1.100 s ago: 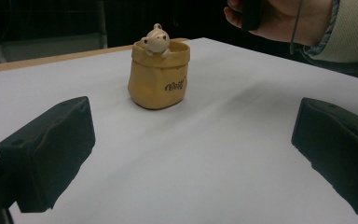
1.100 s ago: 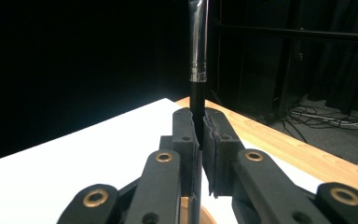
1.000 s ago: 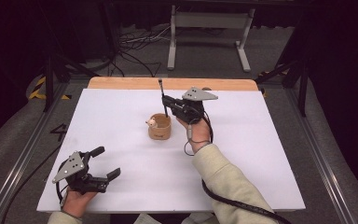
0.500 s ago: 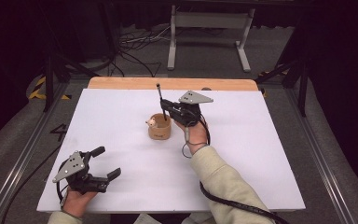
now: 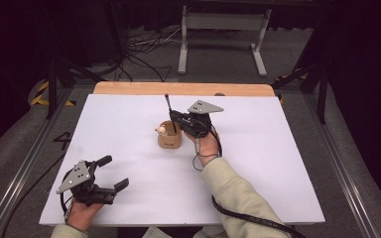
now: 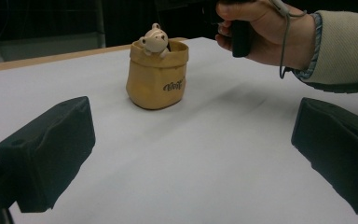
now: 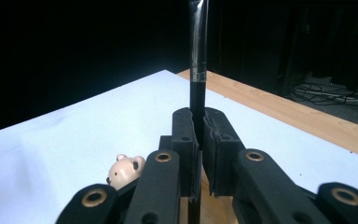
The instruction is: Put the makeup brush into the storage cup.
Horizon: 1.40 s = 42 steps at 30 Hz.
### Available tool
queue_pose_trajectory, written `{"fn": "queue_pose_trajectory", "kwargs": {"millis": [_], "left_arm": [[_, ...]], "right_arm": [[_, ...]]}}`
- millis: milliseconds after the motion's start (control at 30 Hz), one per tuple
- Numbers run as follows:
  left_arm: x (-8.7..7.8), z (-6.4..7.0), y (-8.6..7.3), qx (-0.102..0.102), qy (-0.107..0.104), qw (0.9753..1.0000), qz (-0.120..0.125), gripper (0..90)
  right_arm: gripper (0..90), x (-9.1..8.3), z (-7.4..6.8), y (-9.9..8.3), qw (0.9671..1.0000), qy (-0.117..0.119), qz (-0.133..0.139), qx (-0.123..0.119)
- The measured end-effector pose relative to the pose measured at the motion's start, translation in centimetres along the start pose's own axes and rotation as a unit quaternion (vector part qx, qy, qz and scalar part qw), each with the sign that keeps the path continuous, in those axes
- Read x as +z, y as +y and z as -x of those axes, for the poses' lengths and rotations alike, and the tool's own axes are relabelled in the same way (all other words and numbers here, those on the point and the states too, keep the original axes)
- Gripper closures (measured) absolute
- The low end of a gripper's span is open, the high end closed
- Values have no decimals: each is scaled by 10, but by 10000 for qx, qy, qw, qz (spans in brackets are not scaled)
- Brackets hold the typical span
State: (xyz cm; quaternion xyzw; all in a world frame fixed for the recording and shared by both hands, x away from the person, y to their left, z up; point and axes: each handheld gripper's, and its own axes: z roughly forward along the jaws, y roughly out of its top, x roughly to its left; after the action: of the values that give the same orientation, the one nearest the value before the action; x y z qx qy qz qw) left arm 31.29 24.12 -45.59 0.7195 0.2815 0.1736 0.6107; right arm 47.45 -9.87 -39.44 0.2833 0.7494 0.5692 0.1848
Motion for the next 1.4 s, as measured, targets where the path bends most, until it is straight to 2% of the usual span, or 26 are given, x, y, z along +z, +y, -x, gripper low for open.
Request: {"fn": "queue_pose_trajectory", "kwargs": {"millis": [167, 600, 633, 667, 700, 733, 767, 833, 867, 900, 1000, 1067, 1200, 1400], "left_arm": [[0, 0, 0, -43, 7, 10000, 21, 1], [1, 0, 0, -4, 4, 10000, 17, 1], [1, 1, 0, -49, -12, 10000, 11, 1], [1, 1, 0, -49, -12, 10000, 11, 1], [1, 1, 0, -48, -11, 10000, 11, 1], [1, 0, 0, -37, -21, 10000, 17, 2], [1, 0, 0, -37, -21, 10000, 17, 1], [1, 0, 0, -23, -29, 10000, 5, 1], [2, 1, 0, -45, -34, 10000, 11, 2], [2, 1, 0, -45, -34, 10000, 11, 2], [2, 1, 1, -40, -43, 10000, 6, 2], [2, 1, 1, -37, -39, 10000, 25, 1], [2, 1, 2, -28, -25, 10000, 40, 1], [1, 1, 1, -18, -12, 10000, 39, 1]], "right_arm": [[835, 1, 1, -4, 10000, 1, -50, 49], [822, 1, 1, -7, 9999, 53, -118, 100], [740, 0, 1, -6, 9999, 63, -100, 84], [740, 0, 1, -6, 9999, 63, -100, 84], [574, -1, 2, -3, 9998, 146, -70, 81], [510, -2, 1, -2, 9999, 148, -41, 73], [510, -2, 1, -2, 9999, 148, -41, 73], [330, -7, 2, 5, 9997, 238, 12, 44], [291, -9, 2, 7, 9997, 246, 18, -11], [291, -9, 2, 7, 9997, 246, 18, -11], [187, -15, -1, 15, 9995, 306, 58, -103], [156, -20, -3, 19, 9993, 336, 94, -122], [102, -31, -6, 26, 9991, 356, 2, -214], [30, -59, -6, 30, 9989, 316, -61, -330]]}}
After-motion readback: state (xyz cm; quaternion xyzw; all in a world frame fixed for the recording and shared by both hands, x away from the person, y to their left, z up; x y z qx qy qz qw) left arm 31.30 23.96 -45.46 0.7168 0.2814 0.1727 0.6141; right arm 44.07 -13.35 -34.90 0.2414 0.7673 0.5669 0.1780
